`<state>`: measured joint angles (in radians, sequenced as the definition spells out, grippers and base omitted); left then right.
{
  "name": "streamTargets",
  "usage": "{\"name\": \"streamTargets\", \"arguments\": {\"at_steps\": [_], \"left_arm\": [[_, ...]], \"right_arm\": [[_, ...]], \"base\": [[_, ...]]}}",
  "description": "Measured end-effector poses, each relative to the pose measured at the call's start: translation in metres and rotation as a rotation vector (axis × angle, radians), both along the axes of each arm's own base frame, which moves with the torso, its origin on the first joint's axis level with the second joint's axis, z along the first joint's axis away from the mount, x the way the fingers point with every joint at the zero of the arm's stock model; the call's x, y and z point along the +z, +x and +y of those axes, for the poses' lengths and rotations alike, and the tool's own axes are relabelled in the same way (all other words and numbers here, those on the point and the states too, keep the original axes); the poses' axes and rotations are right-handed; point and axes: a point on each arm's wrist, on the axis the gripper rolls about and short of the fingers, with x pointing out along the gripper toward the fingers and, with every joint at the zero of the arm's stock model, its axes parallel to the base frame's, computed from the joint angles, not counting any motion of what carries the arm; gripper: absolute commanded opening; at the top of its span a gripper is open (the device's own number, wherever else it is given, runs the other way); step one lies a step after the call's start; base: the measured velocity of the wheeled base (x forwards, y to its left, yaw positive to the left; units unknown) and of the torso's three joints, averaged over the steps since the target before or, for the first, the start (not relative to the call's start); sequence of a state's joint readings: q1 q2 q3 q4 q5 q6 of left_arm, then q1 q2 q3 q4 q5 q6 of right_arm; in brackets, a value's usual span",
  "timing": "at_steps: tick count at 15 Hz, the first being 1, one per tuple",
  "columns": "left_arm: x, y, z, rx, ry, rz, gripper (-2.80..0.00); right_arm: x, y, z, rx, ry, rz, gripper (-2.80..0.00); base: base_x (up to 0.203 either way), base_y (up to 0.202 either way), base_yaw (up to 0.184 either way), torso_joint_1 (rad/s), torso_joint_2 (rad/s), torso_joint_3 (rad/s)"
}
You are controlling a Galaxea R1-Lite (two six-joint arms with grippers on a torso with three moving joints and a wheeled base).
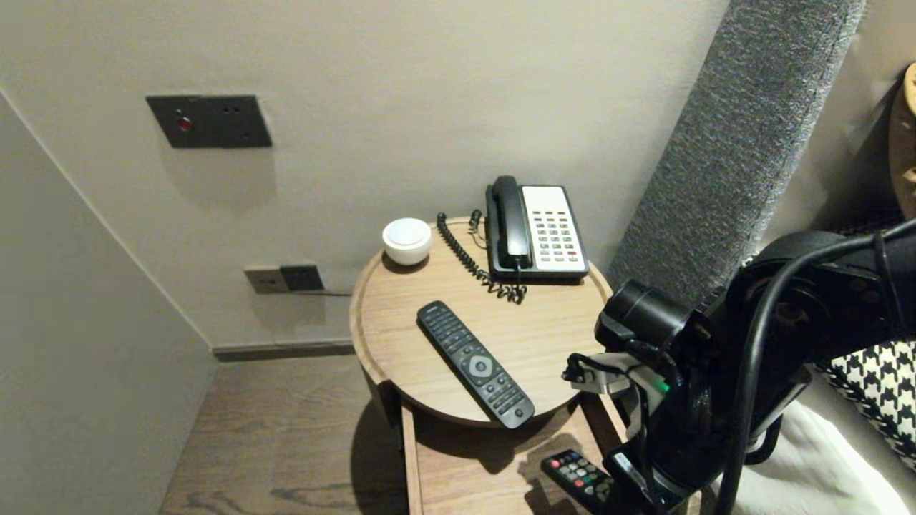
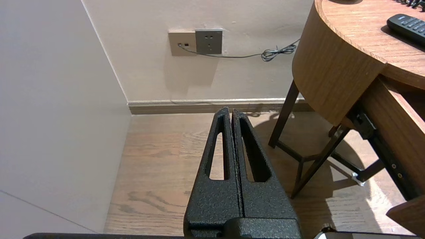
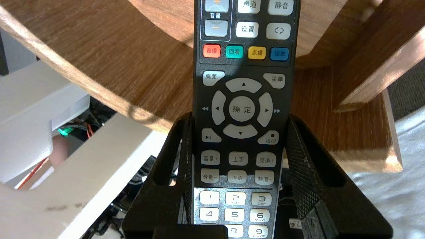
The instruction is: Put the remote controls on the table in the drawer one by one
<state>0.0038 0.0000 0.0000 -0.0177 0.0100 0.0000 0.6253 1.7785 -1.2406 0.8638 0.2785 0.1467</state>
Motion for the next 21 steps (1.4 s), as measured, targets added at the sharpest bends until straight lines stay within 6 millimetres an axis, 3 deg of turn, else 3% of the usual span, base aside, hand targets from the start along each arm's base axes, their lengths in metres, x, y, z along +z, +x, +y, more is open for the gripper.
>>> {"name": "streamTargets", "arguments": {"at_steps": [21], "left_arm": [[0.0, 0.0, 0.0, 0.0, 0.0, 0.0, -2.8]], "right_arm": [[-0.019, 0.028, 0.016, -0.024, -0.037, -0.037, -2.8]], "base": [[0.0, 0.0, 0.0, 0.0, 0.0, 0.0]]}}
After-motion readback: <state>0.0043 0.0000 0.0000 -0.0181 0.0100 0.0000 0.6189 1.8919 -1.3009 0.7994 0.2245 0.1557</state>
